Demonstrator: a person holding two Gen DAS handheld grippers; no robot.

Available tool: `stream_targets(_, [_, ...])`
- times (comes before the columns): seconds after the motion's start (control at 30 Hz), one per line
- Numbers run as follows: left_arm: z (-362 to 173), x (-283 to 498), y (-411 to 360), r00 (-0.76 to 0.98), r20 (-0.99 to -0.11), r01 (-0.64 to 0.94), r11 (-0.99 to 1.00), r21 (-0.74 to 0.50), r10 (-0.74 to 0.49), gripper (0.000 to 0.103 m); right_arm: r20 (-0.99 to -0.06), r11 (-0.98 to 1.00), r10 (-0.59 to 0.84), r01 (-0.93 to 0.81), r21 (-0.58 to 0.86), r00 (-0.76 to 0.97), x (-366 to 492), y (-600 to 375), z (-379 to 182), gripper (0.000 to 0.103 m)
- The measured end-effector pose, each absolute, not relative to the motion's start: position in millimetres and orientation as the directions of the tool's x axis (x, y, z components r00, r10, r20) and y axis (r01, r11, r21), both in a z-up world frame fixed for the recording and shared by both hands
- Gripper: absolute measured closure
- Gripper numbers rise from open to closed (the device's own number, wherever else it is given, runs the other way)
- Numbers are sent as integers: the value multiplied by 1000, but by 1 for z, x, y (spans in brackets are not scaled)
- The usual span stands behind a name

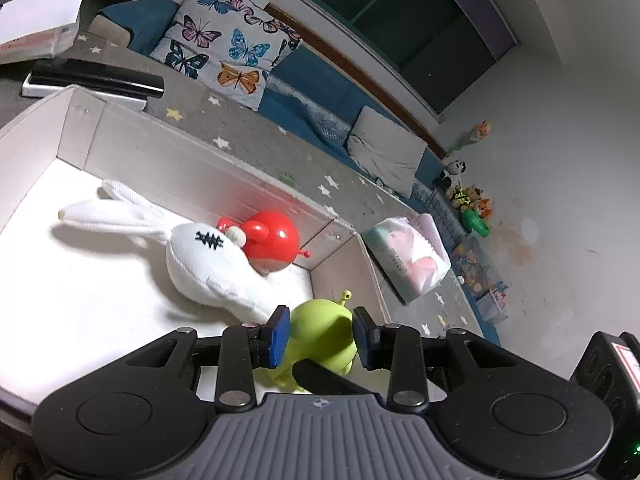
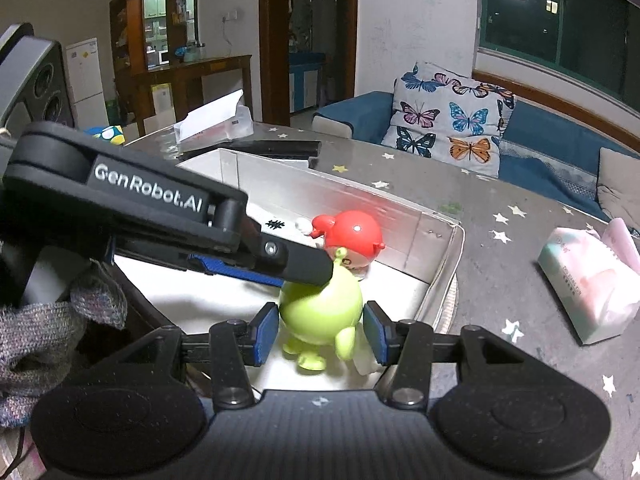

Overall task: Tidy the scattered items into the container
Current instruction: 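Lift the green alien with the left gripper and carry it into the box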

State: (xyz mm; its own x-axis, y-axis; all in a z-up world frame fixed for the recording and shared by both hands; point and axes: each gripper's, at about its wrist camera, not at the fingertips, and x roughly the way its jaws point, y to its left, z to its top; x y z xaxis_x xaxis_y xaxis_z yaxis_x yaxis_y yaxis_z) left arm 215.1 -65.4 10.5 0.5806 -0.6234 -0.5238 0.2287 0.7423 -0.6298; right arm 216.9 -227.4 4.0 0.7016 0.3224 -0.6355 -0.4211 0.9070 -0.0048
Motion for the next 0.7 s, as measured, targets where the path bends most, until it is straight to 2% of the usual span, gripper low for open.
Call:
stream_targets(0.43, [8,210,-67,563,-537,228,742,-630,-628,67,-623,909,336,-417,17,707,205,-231,8,56])
stream_targets(0.53, [11,205,-68,566,-531,240,743,-625,-630,67,-615,909,345,-416,31,709,202,-233,10,51])
stream_targets(0.7, [12,203,-66,569,-538,227,748,-624,-622,67,-602,912,350,-408,44,717,196,-236,12,51])
